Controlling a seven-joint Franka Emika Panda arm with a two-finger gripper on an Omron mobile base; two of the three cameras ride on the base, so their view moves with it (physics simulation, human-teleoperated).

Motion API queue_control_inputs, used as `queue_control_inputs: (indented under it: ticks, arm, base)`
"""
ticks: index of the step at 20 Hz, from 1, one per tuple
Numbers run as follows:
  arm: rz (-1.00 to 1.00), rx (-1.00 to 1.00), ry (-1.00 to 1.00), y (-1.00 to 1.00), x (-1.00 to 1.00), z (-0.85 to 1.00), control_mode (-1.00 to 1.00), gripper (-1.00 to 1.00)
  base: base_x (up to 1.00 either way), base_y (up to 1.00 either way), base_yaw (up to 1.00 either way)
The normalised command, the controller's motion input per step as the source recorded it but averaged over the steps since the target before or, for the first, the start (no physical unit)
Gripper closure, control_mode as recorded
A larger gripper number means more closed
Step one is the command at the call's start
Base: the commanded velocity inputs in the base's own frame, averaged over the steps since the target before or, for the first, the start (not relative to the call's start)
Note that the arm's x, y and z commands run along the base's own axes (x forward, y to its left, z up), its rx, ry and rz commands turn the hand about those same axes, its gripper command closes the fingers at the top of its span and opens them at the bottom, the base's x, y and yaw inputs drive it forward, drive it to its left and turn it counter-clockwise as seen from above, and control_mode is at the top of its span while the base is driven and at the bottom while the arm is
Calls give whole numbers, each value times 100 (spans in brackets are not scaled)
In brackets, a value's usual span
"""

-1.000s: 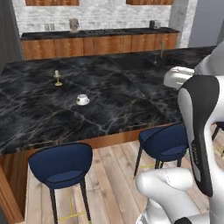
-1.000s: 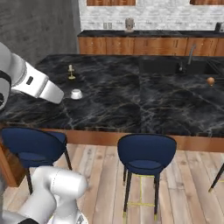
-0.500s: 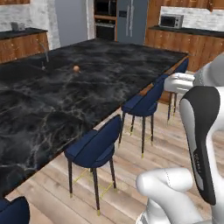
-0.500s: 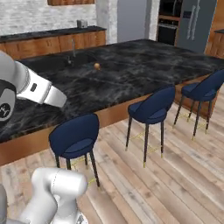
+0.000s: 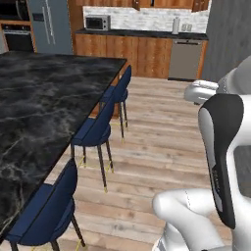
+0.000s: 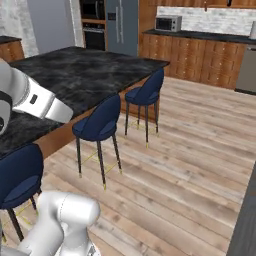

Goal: Open the cabinet directly in front. Then move the wine and the mug to the dining counter with the candle on it.

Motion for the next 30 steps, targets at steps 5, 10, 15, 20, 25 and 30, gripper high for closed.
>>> queue_control_inputs:
  ticks: [5, 10, 15, 20, 25, 30]
  arm:
    - [0, 0, 0, 0, 0, 0, 100, -100]
    - [0, 0, 0, 0, 0, 0, 100, -100]
    - [0, 0, 0, 0, 0, 0, 100, -100]
    - [0, 0, 0, 0, 0, 0, 100, -100]
    - [0, 0, 0, 0, 0, 0, 100, -100]
    - [0, 0, 0, 0, 0, 0, 100, -100]
  base:
    - [100, 0, -13]
    - [100, 0, -12]
    - [100, 0, -21]
    - [100, -30, -21]
    - [100, -11, -18]
    - [100, 7, -11]
